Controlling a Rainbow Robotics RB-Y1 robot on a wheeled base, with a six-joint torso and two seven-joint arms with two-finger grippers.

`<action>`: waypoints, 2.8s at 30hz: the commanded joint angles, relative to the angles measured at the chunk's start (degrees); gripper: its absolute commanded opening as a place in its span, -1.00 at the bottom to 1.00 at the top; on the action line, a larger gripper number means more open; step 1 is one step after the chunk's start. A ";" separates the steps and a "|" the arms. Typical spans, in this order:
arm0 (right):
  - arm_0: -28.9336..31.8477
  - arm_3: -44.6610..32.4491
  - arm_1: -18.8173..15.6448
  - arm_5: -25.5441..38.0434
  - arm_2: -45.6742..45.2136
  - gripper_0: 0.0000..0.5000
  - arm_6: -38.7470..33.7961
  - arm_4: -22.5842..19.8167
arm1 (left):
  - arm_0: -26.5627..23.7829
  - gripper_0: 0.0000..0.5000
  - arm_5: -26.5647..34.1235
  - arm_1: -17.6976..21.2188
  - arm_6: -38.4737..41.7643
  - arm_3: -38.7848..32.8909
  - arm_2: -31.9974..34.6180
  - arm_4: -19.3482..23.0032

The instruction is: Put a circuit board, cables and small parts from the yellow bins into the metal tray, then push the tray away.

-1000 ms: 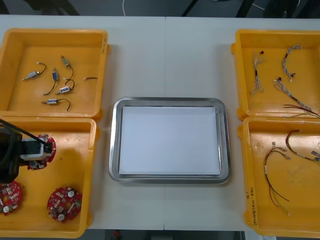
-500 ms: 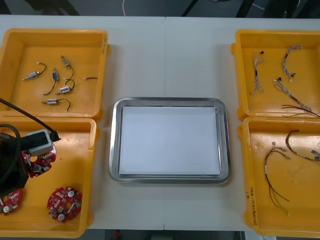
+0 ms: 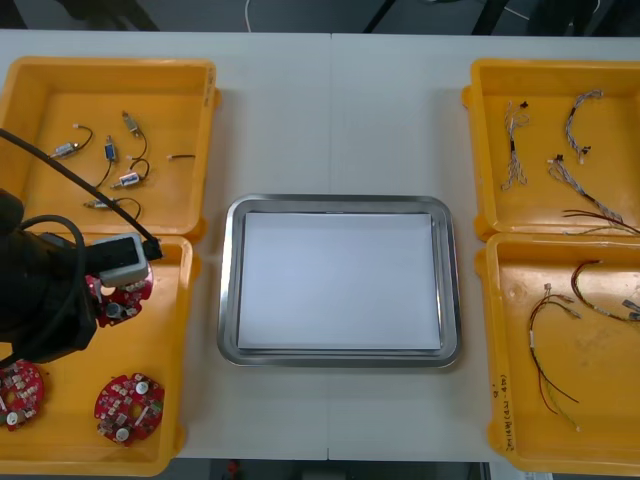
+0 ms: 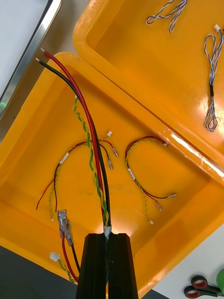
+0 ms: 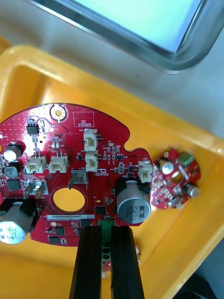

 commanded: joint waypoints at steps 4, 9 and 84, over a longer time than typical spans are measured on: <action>-1.55 -1.14 -2.27 0.29 0.88 -1.00 0.19 -0.26 | -10.90 -1.00 1.88 -3.71 16.30 -1.32 -9.39 -2.04; -1.47 -1.14 -2.27 0.29 0.88 -1.00 0.27 -0.43 | -16.17 -1.00 2.50 -7.05 20.34 0.09 -14.57 -2.66; -1.55 -1.05 -2.18 0.56 0.88 -1.00 0.36 -0.08 | -35.51 -0.86 -13.85 -25.86 45.04 24.17 -55.09 -22.08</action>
